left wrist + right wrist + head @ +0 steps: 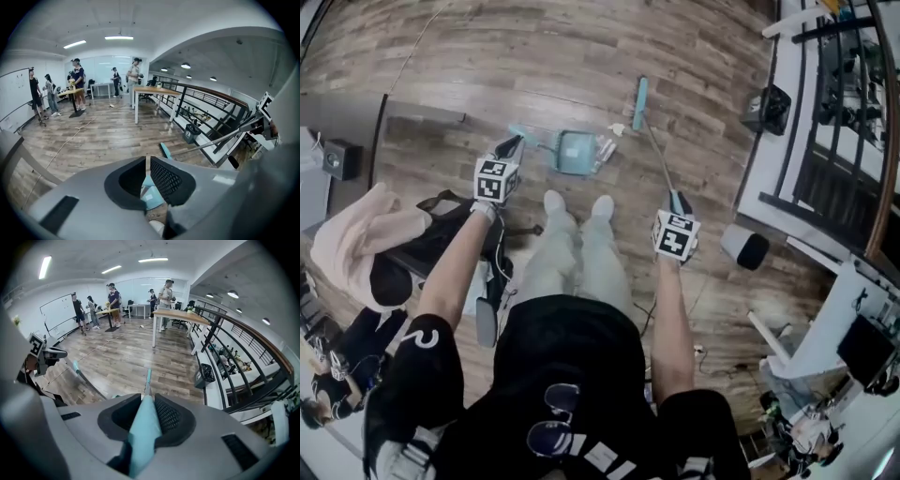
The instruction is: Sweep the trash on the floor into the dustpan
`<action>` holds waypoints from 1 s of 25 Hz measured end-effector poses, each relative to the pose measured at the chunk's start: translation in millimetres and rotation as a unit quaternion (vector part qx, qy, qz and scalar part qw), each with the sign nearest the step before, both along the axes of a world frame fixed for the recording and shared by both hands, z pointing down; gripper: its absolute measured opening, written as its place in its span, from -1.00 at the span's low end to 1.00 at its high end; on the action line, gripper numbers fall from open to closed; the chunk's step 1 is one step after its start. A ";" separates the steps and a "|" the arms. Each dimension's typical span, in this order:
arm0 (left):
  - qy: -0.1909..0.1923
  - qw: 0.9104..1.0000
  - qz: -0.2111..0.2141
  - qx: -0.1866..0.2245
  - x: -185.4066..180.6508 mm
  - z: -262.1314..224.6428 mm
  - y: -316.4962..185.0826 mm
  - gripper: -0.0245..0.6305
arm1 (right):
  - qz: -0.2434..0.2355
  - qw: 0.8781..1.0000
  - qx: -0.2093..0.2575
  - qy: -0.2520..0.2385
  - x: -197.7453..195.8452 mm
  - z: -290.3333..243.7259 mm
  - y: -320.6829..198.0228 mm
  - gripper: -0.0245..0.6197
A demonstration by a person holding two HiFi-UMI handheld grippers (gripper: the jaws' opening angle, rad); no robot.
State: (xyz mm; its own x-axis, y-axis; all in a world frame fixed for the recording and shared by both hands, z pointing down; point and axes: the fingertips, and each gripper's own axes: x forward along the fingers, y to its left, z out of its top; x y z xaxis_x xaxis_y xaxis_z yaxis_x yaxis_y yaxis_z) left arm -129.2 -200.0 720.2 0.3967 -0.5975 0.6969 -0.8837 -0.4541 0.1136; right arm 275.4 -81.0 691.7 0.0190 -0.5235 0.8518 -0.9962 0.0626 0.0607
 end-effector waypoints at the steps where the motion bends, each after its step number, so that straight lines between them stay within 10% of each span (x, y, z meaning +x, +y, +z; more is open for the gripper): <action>1: -0.001 1.000 0.001 -0.007 -2.7 9.3 -3.1 -0.85 | 0.004 1.000 0.001 0.001 -2.3 2.4 -0.6 -0.66; 15: -0.024 0.998 -0.009 -0.053 -21.5 77.9 -30.6 -0.41 | 0.043 0.999 -0.020 0.004 -23.8 43.0 1.8 -0.66; 25: -0.027 0.999 -0.030 -0.035 -26.8 82.6 -30.3 -0.41 | -0.048 0.996 -0.045 0.068 -26.1 90.2 -29.0 -0.66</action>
